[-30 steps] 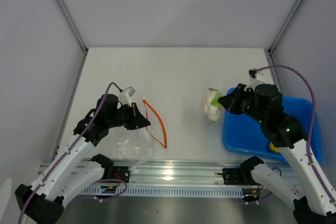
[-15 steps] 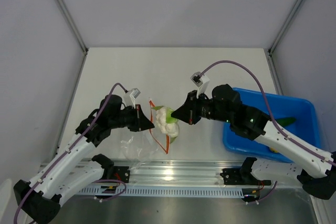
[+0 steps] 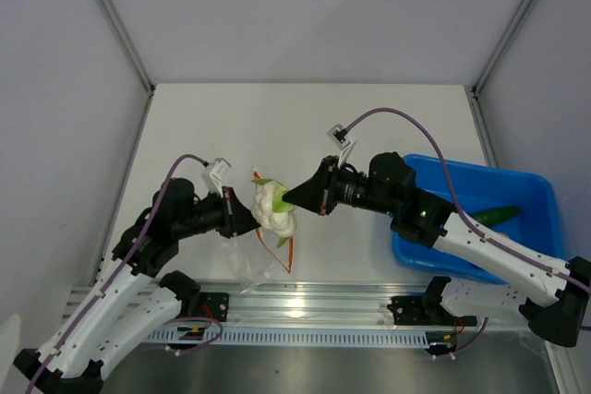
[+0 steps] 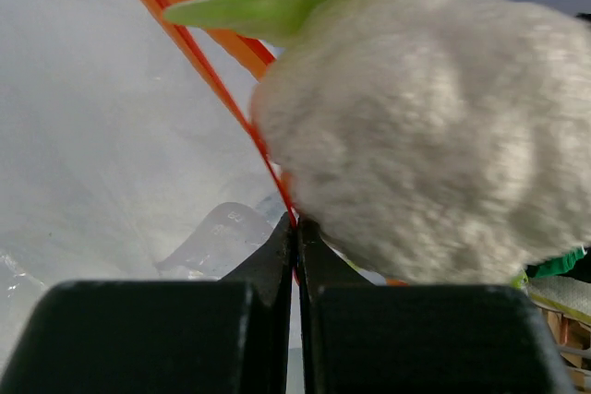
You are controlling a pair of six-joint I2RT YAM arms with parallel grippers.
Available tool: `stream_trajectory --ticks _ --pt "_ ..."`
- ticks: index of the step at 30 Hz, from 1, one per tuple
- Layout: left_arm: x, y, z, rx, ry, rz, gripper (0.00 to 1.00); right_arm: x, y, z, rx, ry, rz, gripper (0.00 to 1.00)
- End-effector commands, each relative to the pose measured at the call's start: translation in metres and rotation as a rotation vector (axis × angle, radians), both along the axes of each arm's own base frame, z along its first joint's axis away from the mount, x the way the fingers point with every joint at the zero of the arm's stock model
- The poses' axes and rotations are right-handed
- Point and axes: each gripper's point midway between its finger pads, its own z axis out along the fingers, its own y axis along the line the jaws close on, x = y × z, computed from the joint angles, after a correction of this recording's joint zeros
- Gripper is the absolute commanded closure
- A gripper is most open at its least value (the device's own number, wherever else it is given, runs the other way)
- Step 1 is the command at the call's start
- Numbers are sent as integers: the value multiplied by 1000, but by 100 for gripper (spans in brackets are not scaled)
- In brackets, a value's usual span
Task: Place the food in the zip-top bag and seal the zipper
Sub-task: Place the fake vegetable in the zipper food storage bag.
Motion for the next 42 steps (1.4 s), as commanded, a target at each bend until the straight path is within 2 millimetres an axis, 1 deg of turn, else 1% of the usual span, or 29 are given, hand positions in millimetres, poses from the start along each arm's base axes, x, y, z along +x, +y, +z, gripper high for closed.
stream_trajectory --ticks 1,5,11,16,17,18,20,21,23,24,25,27,28,30,31,32,34,35,42 --pt "-6 0 6 -36 -7 3 99 -3 9 17 111 0 22 100" --pt "-10 0 8 -54 -5 -2 100 -4 16 -2 114 46 30 100" --pt "-12 1 10 -65 -6 -1 99 -8 25 -23 60 61 30 100" --pt "-15 2 14 -69 -13 -2 99 -8 27 -40 14 81 14 100" --pt "-15 3 14 -69 -14 0 99 -4 26 -44 -1 79 -8 100" --pt "-16 3 16 -71 -14 0 99 -6 24 -52 -32 91 -15 100" --pt "-15 5 17 -68 -18 10 100 -3 20 -59 -65 88 -51 100" --pt "-16 5 18 -69 -20 13 100 -4 18 -68 -103 90 -58 100" --pt "-15 7 19 -67 -17 30 99 -5 13 -69 -110 81 -72 100" --pt "-14 8 19 -65 -15 38 99 -7 9 -84 -154 98 -80 100" --pt "-14 8 19 -67 -11 43 99 -8 7 -88 -161 101 -85 100" --pt "-10 9 17 -60 -3 66 99 -9 1 -90 -164 97 -93 100" --pt "-9 9 16 -61 5 71 99 -9 -3 -97 -185 102 -99 100" --pt "-8 9 16 -60 15 77 99 -11 -7 -98 -189 100 -102 100" --pt "-8 8 16 -64 19 80 99 -11 -9 -100 -194 101 -106 100" --pt "-7 8 17 -68 16 83 99 -12 -12 -107 -207 109 -110 100" --pt "-6 8 19 -71 11 90 99 -13 -15 -109 -207 110 -113 100" --pt "-6 8 20 -74 9 90 99 -14 -16 -113 -212 114 -112 100" --pt "-4 6 25 -80 12 81 99 -18 -15 -124 -230 121 -90 100"
